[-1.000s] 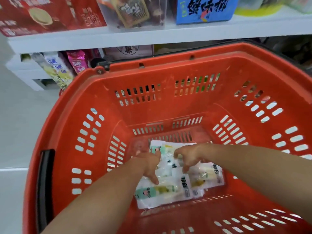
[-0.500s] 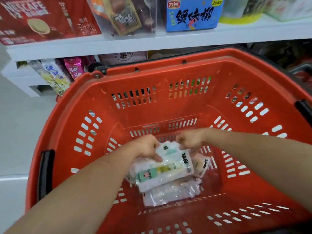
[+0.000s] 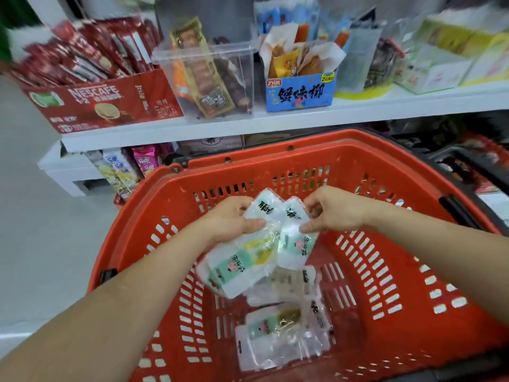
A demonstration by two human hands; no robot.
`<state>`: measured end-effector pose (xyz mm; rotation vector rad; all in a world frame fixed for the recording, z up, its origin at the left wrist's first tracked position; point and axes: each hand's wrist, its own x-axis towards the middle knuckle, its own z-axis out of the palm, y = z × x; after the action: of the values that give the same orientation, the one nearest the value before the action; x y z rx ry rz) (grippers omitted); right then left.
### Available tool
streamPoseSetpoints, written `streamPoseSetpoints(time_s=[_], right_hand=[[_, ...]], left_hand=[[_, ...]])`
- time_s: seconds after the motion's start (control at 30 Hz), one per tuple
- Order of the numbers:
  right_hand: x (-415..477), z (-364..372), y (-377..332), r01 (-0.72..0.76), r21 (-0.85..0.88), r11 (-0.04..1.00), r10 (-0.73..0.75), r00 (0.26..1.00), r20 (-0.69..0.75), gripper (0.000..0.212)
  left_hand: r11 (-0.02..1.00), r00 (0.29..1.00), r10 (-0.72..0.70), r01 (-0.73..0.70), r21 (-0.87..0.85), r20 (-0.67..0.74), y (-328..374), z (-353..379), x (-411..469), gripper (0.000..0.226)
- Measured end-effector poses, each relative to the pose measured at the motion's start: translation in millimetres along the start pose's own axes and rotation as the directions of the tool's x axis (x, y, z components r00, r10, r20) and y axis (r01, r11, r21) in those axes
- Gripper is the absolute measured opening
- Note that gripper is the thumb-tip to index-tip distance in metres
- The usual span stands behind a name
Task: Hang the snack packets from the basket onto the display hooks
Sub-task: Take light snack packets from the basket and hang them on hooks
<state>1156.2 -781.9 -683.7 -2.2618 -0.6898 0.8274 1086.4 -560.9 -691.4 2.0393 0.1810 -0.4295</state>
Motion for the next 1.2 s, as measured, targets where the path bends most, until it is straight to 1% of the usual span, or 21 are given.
streamPoseSetpoints(time_s=[0.07, 0.17, 0.27, 0.33, 0.4, 0.43, 0.47, 0.53, 0.6, 0.63, 0.67, 0.7, 0.73, 0.8, 0.83, 0.87, 0.93, 1.0, 1.1, 1.13, 1.2], right_hand=[[-6, -5, -2, 0.020, 0.046, 0.999, -0.019, 0.999, -0.030, 0.011], [-13, -12, -7, 0.064, 0.078, 0.995, -0.054, 0.991, -0.126, 0.034], [-26, -17, -15, 0.107, 0.117, 0.987, -0.077, 0.969, -0.235, 0.027], [-33, -22, -16, 0.111, 0.260, 0.959, -0.024, 0.949, -0.315, 0.021], [-42, -26, -16, 0.109, 0.431, 0.896, 0.079, 0.915, -0.396, 0.014], [-46, -28, -17, 0.130, 0.486, 0.864, 0.115, 0.889, -0.443, 0.007], [-50, -30, -17, 0.156, 0.497, 0.853, 0.130, 0.860, -0.493, 0.010], [-56, -33, -18, 0.187, 0.357, 0.915, 0.063, 0.808, -0.586, 0.032], [-65, -37, -25, 0.177, 0.170, 0.969, -0.028, 0.768, -0.640, 0.032], [-69, -38, -28, 0.177, 0.140, 0.974, -0.042, 0.754, -0.656, 0.028], [-71, -40, -30, 0.201, 0.170, 0.965, -0.035, 0.738, -0.674, 0.032], [-73, -42, -35, 0.243, 0.263, 0.934, 0.003, 0.728, -0.686, 0.038], [-76, -42, -40, 0.293, 0.396, 0.870, 0.058, 0.738, -0.672, 0.039], [-84, -43, -59, 0.350, 0.582, 0.734, 0.101, 0.791, -0.604, 0.023], [-88, -43, -67, 0.356, 0.604, 0.713, 0.087, 0.810, -0.580, 0.017], [-93, -44, -75, 0.355, 0.594, 0.722, 0.063, 0.820, -0.568, 0.019], [-102, -50, -93, 0.318, 0.531, 0.785, 0.022, 0.843, -0.537, 0.034], [-115, -62, -111, 0.261, 0.501, 0.825, 0.049, 0.851, -0.523, 0.042], [-141, -88, -137, 0.223, 0.532, 0.817, 0.065, 0.881, -0.469, 0.044], [-153, -98, -148, 0.229, 0.550, 0.803, 0.060, 0.887, -0.457, 0.041], [-176, -119, -171, 0.224, 0.595, 0.772, 0.098, 0.882, -0.460, 0.036]], left_hand=[[0.998, 0.997, 0.056, -0.057, -0.018, -0.046, 11, 0, -9, 0.018], [0.990, 0.988, 0.102, -0.112, -0.082, -0.120, 21, -1, -20, 0.022], [0.973, 0.978, 0.108, -0.141, -0.182, -0.178, 26, -3, -28, 0.022], [0.945, 0.964, 0.107, -0.174, -0.277, -0.242, 28, -5, -33, 0.028], [0.892, 0.948, 0.093, -0.215, -0.397, -0.305, 31, -8, -36, 0.033], [0.862, 0.940, 0.091, -0.240, -0.447, -0.329, 34, -8, -38, 0.034], [0.833, 0.932, 0.092, -0.264, -0.486, -0.350, 37, -9, -40, 0.034], [0.787, 0.918, 0.109, -0.314, -0.531, -0.381, 45, -7, -41, 0.036], [0.745, 0.908, 0.134, -0.357, -0.564, -0.397, 56, -5, -44, 0.038], [0.725, 0.902, 0.145, -0.376, -0.577, -0.406, 62, -4, -44, 0.039], [0.704, 0.897, 0.153, -0.393, -0.591, -0.415, 68, -4, -45, 0.038], [0.683, 0.894, 0.156, -0.405, -0.608, -0.420, 74, -3, -47, 0.037], [0.663, 0.891, 0.155, -0.414, -0.624, -0.426, 80, -2, -50, 0.036], [0.633, 0.883, 0.143, -0.429, -0.645, -0.447, 94, -1, -54, 0.036], [0.616, 0.883, 0.130, -0.428, -0.662, -0.451, 103, 1, -57, 0.037], [0.593, 0.886, 0.109, -0.422, -0.686, -0.450, 113, 2, -59, 0.038], [0.527, 0.887, 0.050, -0.414, -0.742, -0.459, 133, 4, -62, 0.040], [0.452, 0.894, -0.008, -0.397, -0.799, -0.449, 161, 1, -68, 0.042], [0.360, 0.899, -0.058, -0.387, -0.849, -0.435, 204, -12, -81, 0.042], [0.378, 0.892, -0.089, -0.381, -0.843, -0.443, 218, -18, -85, 0.037], [0.580, 0.839, -0.187, -0.326, -0.747, -0.512, 246, -34, -91, 0.017]])
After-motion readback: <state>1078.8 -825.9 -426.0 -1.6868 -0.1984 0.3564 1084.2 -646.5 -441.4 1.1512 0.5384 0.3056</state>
